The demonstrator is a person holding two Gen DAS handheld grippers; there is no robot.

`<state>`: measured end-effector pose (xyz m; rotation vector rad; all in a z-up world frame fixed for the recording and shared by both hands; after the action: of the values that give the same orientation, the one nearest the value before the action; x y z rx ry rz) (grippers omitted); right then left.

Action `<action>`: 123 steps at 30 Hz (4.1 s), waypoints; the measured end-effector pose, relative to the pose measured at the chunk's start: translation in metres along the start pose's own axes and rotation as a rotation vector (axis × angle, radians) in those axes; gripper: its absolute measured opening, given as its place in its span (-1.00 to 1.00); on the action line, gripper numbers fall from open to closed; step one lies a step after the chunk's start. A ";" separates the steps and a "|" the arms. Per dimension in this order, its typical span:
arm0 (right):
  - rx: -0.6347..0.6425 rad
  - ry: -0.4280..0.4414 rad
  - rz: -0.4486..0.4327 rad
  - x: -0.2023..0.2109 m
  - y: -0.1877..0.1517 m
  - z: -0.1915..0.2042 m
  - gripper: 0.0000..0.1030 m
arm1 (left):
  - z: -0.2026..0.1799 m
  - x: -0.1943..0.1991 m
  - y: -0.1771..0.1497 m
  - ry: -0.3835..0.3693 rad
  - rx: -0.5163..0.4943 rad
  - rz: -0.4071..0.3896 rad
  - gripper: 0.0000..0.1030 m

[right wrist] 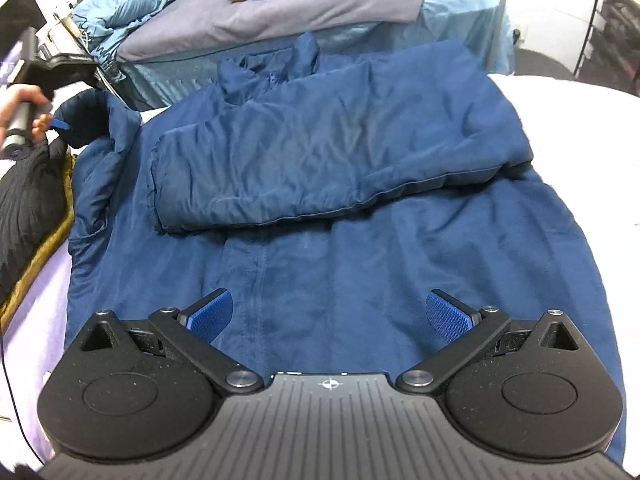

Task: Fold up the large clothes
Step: 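Grasp the other sleeve cuff with the left gripper and lift it, then fold the held sleeve across the jacket front with the left gripper and release, then move both open grippers to the jacket hem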

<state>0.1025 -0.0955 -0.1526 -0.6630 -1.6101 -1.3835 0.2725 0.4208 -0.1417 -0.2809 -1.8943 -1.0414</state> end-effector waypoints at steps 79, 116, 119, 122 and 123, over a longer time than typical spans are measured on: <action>0.106 0.029 -0.191 -0.006 0.080 0.028 0.99 | -0.061 0.138 -0.247 -0.120 -0.704 -0.005 1.00; 0.414 0.054 -0.044 -0.175 0.105 0.111 1.00 | -0.027 0.040 -0.224 -0.105 -0.559 0.052 1.00; 0.422 0.035 -0.048 -0.167 0.104 0.114 1.00 | -0.025 0.047 -0.224 -0.115 -0.556 0.027 1.00; 0.385 0.010 -0.069 -0.147 0.104 0.114 0.99 | -0.024 0.063 -0.224 -0.107 -0.548 0.006 1.00; 0.368 0.013 -0.085 -0.138 0.103 0.112 0.99 | -0.024 0.071 -0.225 -0.110 -0.547 0.003 1.00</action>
<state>0.2227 0.0566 -0.2211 -0.3697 -1.8379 -1.1038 0.1205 0.2489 -0.2027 -0.6630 -1.6685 -1.5592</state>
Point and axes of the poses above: each gripper's, at about its wrist camera, not at the fingertips, and x roughly against the way its jaws point, z to its left, y to its top, the point moved 6 cm from there along -x, roughly the way its jaws point, and after that the axes turned 10 degrees about -y, right-handed, at the moved point
